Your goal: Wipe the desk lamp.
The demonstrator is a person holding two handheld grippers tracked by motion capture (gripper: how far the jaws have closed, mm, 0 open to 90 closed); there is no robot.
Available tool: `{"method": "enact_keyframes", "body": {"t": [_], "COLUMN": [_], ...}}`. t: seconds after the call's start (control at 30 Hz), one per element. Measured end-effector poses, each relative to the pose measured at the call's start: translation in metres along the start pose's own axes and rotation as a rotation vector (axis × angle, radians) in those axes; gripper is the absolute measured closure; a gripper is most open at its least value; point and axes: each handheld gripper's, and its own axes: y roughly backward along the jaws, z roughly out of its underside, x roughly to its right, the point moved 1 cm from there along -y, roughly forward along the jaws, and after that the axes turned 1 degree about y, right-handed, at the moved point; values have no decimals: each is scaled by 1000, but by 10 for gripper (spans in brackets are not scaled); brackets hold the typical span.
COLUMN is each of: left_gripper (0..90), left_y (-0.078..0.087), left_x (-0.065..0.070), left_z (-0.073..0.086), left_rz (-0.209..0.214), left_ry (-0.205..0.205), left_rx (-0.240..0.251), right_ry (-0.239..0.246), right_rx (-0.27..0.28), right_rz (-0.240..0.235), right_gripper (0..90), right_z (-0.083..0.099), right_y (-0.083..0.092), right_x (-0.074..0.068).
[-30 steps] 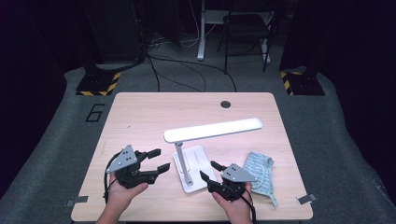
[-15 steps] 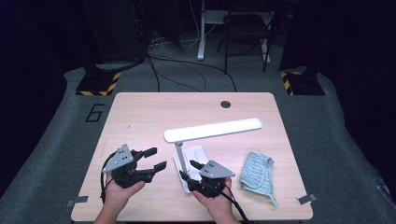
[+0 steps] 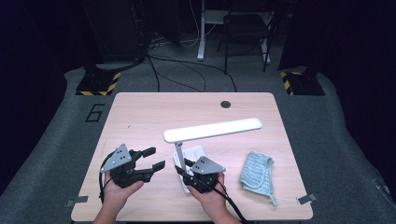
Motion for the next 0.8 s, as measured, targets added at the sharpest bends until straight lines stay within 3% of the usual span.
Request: {"method": "enact_keyframes", "body": {"t": [0.4, 0.47, 0.6, 0.8], "left_gripper": [371, 372, 377, 380], "left_y": [-1, -1, -3, -6], "left_x": [1, 1, 3, 9], "left_z": [-1, -1, -1, -3], "left_rz": [0, 2, 3, 25], "left_ry": [-9, -12, -16, -33], "left_rx": [1, -3, -5, -14], "right_ry": [65, 55, 19, -31], "right_rx": [0, 7, 14, 36], "right_rz": [-14, -6, -34, -132], "right_gripper": [719, 733, 739, 738], "right_z": [2, 3, 6, 11], "right_y": [8, 9, 14, 19], "right_x": [2, 4, 10, 17]}}
